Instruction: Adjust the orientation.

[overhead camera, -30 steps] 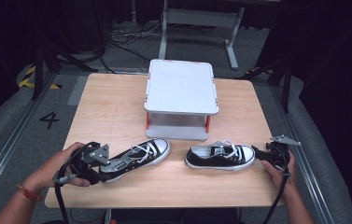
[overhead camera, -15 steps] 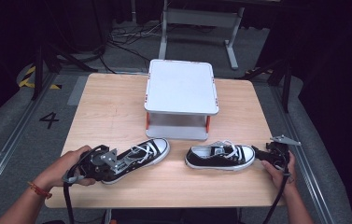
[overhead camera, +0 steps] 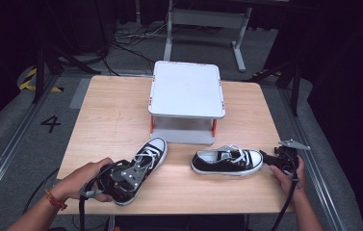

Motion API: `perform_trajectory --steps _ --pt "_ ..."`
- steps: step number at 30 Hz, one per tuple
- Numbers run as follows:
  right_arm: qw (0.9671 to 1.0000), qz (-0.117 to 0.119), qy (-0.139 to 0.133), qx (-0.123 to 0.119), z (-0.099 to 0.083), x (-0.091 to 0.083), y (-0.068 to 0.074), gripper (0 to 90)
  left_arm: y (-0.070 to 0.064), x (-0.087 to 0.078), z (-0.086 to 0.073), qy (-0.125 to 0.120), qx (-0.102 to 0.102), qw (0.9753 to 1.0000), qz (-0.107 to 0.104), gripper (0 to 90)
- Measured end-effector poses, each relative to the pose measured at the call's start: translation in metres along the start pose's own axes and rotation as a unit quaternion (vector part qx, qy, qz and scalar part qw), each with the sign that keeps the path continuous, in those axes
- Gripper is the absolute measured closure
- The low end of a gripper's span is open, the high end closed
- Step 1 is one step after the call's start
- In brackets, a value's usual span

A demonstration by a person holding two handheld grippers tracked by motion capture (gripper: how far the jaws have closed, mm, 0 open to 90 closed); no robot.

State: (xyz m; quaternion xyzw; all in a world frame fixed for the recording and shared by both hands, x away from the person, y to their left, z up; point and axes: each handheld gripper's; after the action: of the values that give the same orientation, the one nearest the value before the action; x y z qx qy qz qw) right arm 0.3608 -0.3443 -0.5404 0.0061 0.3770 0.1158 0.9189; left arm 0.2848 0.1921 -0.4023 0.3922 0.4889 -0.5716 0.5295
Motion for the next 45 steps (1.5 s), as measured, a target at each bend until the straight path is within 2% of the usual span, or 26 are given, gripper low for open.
perform_trajectory --steps 1,4,5,7,9,11,12,13,15,17,18,19,20,22,24,27,28,30,31,34,38,41,45 --pt "1.0000 0.000 0.000 0.000 0.000 0.000 0.000 30.1 -0.001 0.000 0.001 0.007 0.005 1.0000 -0.001 73.9" --pt "1.0000 0.000 0.000 0.000 0.000 0.000 0.000 30.1 -0.001 -0.005 -0.001 0.014 0.012 0.9998 0.000 62.2" --pt "1.0000 0.000 0.000 0.000 0.000 0.000 0.000 30.0 0.000 -0.009 -0.002 0.023 0.017 0.9996 0.006 58.1" --pt "1.0000 0.000 0.000 0.000 0.000 0.000 0.000 30.1 0.002 -0.012 -0.005 0.036 0.023 0.9991 0.004 50.8" --pt "1.0000 0.000 0.000 0.000 0.000 0.000 0.000 30.0 0.002 -0.011 -0.007 0.046 0.028 0.9985 -0.006 49.5" --pt "1.0000 0.000 0.000 0.000 0.000 0.000 0.000 30.0 0.003 -0.008 -0.008 0.053 0.045 0.9974 -0.018 46.9" --pt "1.0000 0.000 0.000 0.000 0.000 0.000 0.000 30.1 0.003 -0.006 -0.009 0.052 0.040 0.9974 -0.029 46.2" --pt "1.0000 0.000 0.000 0.000 0.000 0.000 0.000 30.1 0.003 -0.004 -0.009 0.055 0.046 0.9969 -0.032 46.2" --pt "1.0000 0.000 0.000 0.000 0.000 0.000 0.000 30.1 0.004 0.001 -0.007 0.064 0.050 0.9961 -0.036 46.7" --pt "1.0000 0.000 0.000 0.000 0.000 0.000 0.000 30.1 0.005 0.008 -0.004 0.081 0.062 0.9940 -0.040 49.2" --pt "1.0000 0.000 0.000 0.000 0.000 0.000 0.000 30.0 0.005 0.011 -0.003 0.084 0.060 0.9937 -0.042 50.1" --pt "1.0000 0.000 0.000 0.000 0.000 0.000 0.000 30.0 0.005 0.015 -0.001 0.103 0.063 0.9913 -0.053 55.6" --pt "1.0000 0.000 0.000 0.000 0.000 0.000 0.000 30.1 0.004 0.019 0.000 0.120 0.077 0.9887 -0.049 57.7" --pt "1.0000 0.000 0.000 0.000 0.000 0.000 0.000 30.1 0.005 0.022 0.002 0.128 0.081 0.9873 -0.048 61.7" --pt "1.0000 0.000 0.000 0.000 0.000 0.000 0.000 30.1 0.007 0.021 0.001 0.122 0.078 0.9874 -0.062 67.0" --pt "1.0000 0.000 0.000 0.000 0.000 0.000 0.000 30.1 0.007 0.021 -0.001 0.115 0.088 0.9864 -0.078 77.1" --pt "1.0000 0.000 0.000 0.000 0.000 0.000 0.000 30.0 0.006 0.020 -0.001 0.113 0.092 0.9864 -0.075 79.7" --pt "1.0000 0.000 0.000 0.000 0.000 0.000 0.000 30.1 0.005 0.020 -0.004 0.102 0.086 0.9884 -0.071 80.2" --pt "1.0000 0.000 0.000 -0.001 0.000 0.000 0.000 30.1 0.004 0.019 -0.004 0.099 0.091 0.9886 -0.067 80.6" --pt "1.0000 0.000 0.000 0.000 0.000 0.000 0.000 30.1 0.002 0.017 -0.008 0.090 0.091 0.9901 -0.058 80.9" --pt "1.0000 0.000 0.000 0.000 0.000 0.000 0.000 30.1 -0.001 0.016 -0.014 0.062 0.082 0.9934 -0.051 80.7" --pt "1.0000 0.000 0.000 0.000 0.000 0.000 0.000 30.1 -0.005 0.013 -0.020 0.046 0.076 0.9955 -0.034 80.1" --pt "1.0000 0.000 0.000 0.000 0.000 0.000 0.000 30.1 -0.013 0.006 -0.029 0.043 0.066 0.9965 -0.030 79.5"
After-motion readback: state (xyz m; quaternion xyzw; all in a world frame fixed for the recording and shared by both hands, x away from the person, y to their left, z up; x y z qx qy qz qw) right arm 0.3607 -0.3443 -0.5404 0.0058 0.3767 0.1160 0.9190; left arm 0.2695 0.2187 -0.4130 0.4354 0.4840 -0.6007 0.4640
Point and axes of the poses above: each handheld gripper's, and its own axes: x roughly forward along the jaws, z roughly out of its top, y roughly to its left
